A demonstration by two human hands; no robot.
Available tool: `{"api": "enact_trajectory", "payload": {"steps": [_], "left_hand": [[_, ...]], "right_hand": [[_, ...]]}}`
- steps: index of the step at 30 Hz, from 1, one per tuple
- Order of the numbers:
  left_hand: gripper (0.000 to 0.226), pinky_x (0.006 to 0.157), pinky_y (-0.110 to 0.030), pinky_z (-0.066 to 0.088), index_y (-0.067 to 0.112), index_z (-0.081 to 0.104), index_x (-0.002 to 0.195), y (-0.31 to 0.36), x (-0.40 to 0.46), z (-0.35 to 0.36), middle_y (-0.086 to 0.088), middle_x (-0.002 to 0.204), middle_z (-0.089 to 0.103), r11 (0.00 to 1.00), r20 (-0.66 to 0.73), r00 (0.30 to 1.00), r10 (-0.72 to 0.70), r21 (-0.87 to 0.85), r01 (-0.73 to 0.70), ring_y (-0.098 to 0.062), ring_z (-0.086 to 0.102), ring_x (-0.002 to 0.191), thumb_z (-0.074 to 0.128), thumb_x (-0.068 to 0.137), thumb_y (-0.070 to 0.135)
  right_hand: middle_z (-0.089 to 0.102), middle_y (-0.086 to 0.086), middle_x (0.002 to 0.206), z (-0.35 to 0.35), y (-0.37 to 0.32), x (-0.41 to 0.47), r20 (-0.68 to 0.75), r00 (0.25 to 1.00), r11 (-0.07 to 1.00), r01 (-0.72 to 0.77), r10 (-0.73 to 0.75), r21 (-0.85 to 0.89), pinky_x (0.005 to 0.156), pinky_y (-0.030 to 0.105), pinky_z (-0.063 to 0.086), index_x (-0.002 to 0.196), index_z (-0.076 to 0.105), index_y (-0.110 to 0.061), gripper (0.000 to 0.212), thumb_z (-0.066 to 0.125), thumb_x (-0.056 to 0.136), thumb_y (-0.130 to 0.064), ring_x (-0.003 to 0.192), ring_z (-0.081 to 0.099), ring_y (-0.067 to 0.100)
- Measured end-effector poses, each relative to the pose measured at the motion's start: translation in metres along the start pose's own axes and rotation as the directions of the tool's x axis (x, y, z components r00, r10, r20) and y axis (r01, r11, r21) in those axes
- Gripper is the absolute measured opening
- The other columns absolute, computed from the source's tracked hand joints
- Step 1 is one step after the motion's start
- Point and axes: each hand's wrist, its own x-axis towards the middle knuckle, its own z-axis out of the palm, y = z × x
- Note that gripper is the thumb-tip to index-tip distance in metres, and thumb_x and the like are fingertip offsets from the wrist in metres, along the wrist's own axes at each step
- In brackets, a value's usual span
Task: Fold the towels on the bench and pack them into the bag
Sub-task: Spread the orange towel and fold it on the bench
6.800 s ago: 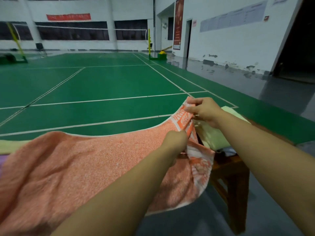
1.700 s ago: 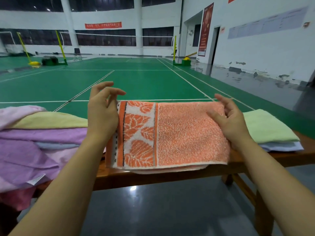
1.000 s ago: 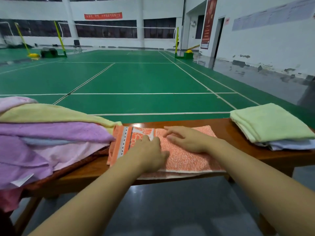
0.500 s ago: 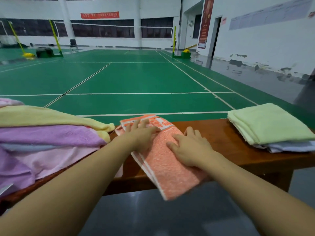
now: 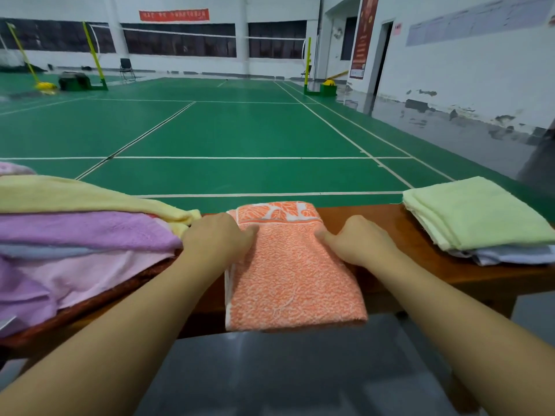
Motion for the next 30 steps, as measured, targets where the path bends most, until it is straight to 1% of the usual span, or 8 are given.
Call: {"api": "enact_trajectory", "payload": {"steps": [3,7,12,16,20,24,28,30], "left_hand": [[0.063,0.071,-0.033,0.047,0.015,0.059,0.090,-0.002,-0.010,0.001,-0.007,0.097,0.066,1.000,0.061,0.998,0.017,0.016,-0.018,-0.028,0.062,0.088,0.044,0.089,0.077],[0.041,0.078,-0.037,0.049,0.012,0.052,0.087,0.006,-0.016,0.008,-0.016,0.107,0.068,0.985,0.068,0.993,0.098,-0.147,-0.087,-0.036,0.064,0.097,0.048,0.098,0.052],[0.032,0.074,-0.038,0.041,0.008,0.051,0.098,0.005,-0.018,0.009,-0.019,0.106,0.066,0.931,-0.039,0.996,0.084,-0.353,-0.093,-0.040,0.062,0.100,0.045,0.102,0.040],[0.031,0.074,-0.039,0.047,0.011,0.052,0.090,0.005,-0.020,0.004,-0.019,0.095,0.068,0.721,0.013,1.000,0.000,-0.692,0.008,-0.036,0.064,0.092,0.056,0.099,0.040],[0.039,0.086,-0.037,0.048,0.020,0.051,0.117,0.006,-0.019,0.003,0.003,0.094,0.059,0.378,0.058,0.986,-0.156,-0.919,0.114,-0.020,0.059,0.092,0.070,0.091,0.043],[0.035,0.085,-0.049,0.055,0.035,0.053,0.114,0.008,-0.020,0.000,-0.006,0.094,0.071,0.283,-0.154,0.967,-0.204,-0.955,-0.093,-0.027,0.069,0.084,0.070,0.088,0.049],[0.020,0.095,-0.050,0.053,0.041,0.062,0.115,0.010,-0.022,-0.014,0.004,0.112,0.068,0.266,-0.367,0.918,-0.152,-0.910,-0.319,-0.018,0.065,0.104,0.062,0.095,0.044],[0.023,0.097,-0.039,0.053,0.036,0.061,0.122,0.009,-0.023,-0.021,0.011,0.116,0.064,0.268,-0.456,0.886,-0.087,-0.867,-0.420,-0.008,0.062,0.106,0.061,0.100,0.034]], "right_hand": [[0.058,0.001,0.069,0.005,-0.013,0.000,0.052,0.999,0.999,-0.011,0.008,0.041,0.053,0.032,0.037,0.068,0.054,-0.014,0.060,0.064,0.081,-0.072,0.062,0.056,0.021],[0.050,-0.001,0.067,0.008,-0.024,-0.002,0.083,0.996,0.992,0.016,-0.027,0.128,0.051,0.031,0.032,0.071,0.050,-0.016,0.049,0.070,0.085,-0.058,0.060,0.050,0.019],[0.063,0.002,0.105,0.009,-0.027,-0.009,-0.040,0.996,0.966,0.082,-0.074,0.244,0.074,0.037,0.046,0.109,0.057,-0.014,0.039,0.065,0.092,-0.048,0.095,0.061,0.025],[0.054,-0.006,0.110,0.015,-0.017,-0.010,-0.152,0.987,0.888,0.109,-0.045,0.447,0.087,0.037,0.046,0.117,0.051,-0.021,0.043,0.071,0.089,-0.046,0.108,0.057,0.022],[0.059,-0.010,0.109,0.018,-0.009,-0.012,-0.328,0.945,0.712,0.232,-0.003,0.663,0.084,0.030,0.045,0.114,0.058,-0.024,0.042,0.080,0.083,-0.041,0.104,0.058,0.015],[0.065,-0.018,0.102,0.009,-0.012,-0.019,-0.412,0.911,0.551,0.364,-0.040,0.751,0.072,0.009,0.047,0.107,0.067,-0.022,0.032,0.080,0.083,-0.041,0.099,0.062,-0.002],[0.073,-0.007,0.101,-0.004,-0.016,-0.026,-0.515,0.853,0.422,0.496,-0.078,0.759,0.078,0.033,0.060,0.107,0.068,-0.021,0.027,0.077,0.087,-0.037,0.092,0.071,0.006],[0.072,-0.005,0.108,-0.009,-0.016,-0.030,-0.578,0.806,0.424,0.571,-0.128,0.703,0.080,0.040,0.061,0.112,0.066,-0.024,0.027,0.075,0.090,-0.036,0.096,0.071,0.011]]}}
